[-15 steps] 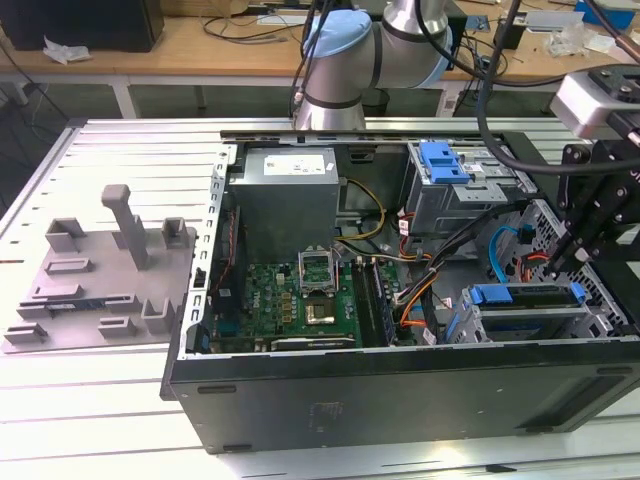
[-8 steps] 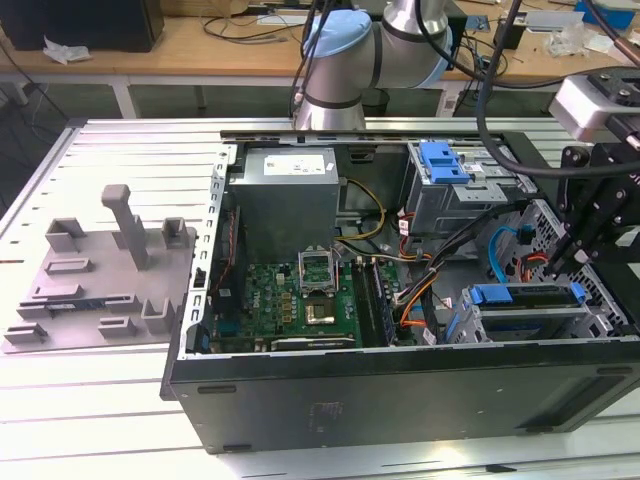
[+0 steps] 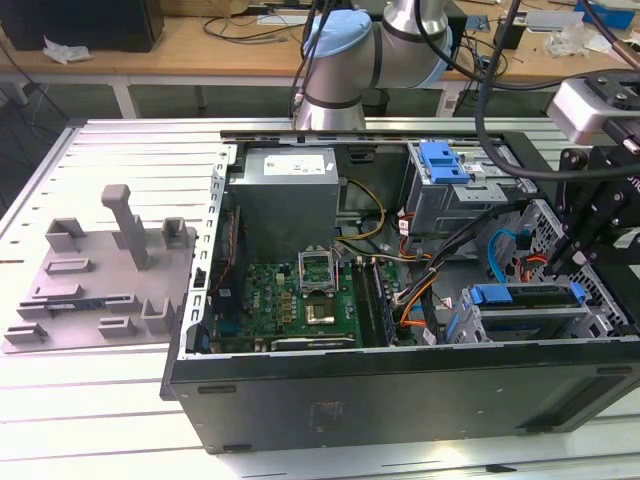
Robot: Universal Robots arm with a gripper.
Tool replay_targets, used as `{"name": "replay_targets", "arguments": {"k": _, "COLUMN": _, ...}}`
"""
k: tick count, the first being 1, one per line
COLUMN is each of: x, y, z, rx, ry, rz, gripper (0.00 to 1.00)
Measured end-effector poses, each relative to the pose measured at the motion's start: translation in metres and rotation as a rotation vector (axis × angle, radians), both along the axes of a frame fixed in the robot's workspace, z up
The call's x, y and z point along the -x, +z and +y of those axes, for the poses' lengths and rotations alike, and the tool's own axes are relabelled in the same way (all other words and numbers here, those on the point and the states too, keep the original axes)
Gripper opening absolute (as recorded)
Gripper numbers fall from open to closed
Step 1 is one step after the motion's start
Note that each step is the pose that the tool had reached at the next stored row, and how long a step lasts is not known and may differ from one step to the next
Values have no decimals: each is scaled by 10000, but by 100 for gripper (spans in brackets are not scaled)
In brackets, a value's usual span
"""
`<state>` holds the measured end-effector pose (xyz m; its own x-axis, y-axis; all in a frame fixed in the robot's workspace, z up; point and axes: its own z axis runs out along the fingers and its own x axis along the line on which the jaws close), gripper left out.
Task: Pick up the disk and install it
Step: 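Insert the first disk wire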
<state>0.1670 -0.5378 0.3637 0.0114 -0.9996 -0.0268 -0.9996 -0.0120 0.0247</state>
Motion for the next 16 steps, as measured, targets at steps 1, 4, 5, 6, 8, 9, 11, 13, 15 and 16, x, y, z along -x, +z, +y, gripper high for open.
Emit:
{"name": "replay_targets", "arguments": {"k": 1, "x": 1, "y": -2, "z": 0, "rx": -1, "ry": 0, "rz": 0, "gripper": 17}}
{"name": "replay_targets", "arguments": {"k": 4, "x": 2, "y": -8, "z": 0, "rx": -1, "ry": 1, "rz": 0, "gripper": 17}}
{"name": "replay_targets", "arguments": {"k": 5, "x": 3, "y": -15, "z": 0, "rx": -2, "ry": 0, "rz": 0, "gripper": 17}}
{"name": "replay_targets", "arguments": {"k": 6, "x": 3, "y": -18, "z": 0, "rx": 0, "ry": 0, "rz": 1, "gripper": 17}}
{"name": "replay_targets", "arguments": {"k": 8, "x": 3, "y": -23, "z": 0, "rx": 0, "ry": 0, "rz": 0, "gripper": 17}}
{"name": "replay_targets", "arguments": {"k": 9, "x": 3, "y": -24, "z": 0, "rx": 1, "ry": 0, "rz": 0, "gripper": 17}}
{"name": "replay_targets", "arguments": {"k": 11, "x": 3, "y": -28, "z": 0, "rx": -1, "ry": 0, "rz": 1, "gripper": 17}}
{"name": "replay_targets", "arguments": {"k": 13, "x": 3, "y": -33, "z": 0, "rx": -1, "ry": 0, "rz": 1, "gripper": 17}}
{"name": "replay_targets", "arguments": {"k": 15, "x": 3, "y": -40, "z": 0, "rx": 0, "ry": 1, "rz": 0, "gripper": 17}}
{"name": "replay_targets", "arguments": {"k": 16, "x": 3, "y": -41, "z": 0, "rx": 1, "ry": 1, "rz": 0, "gripper": 17}}
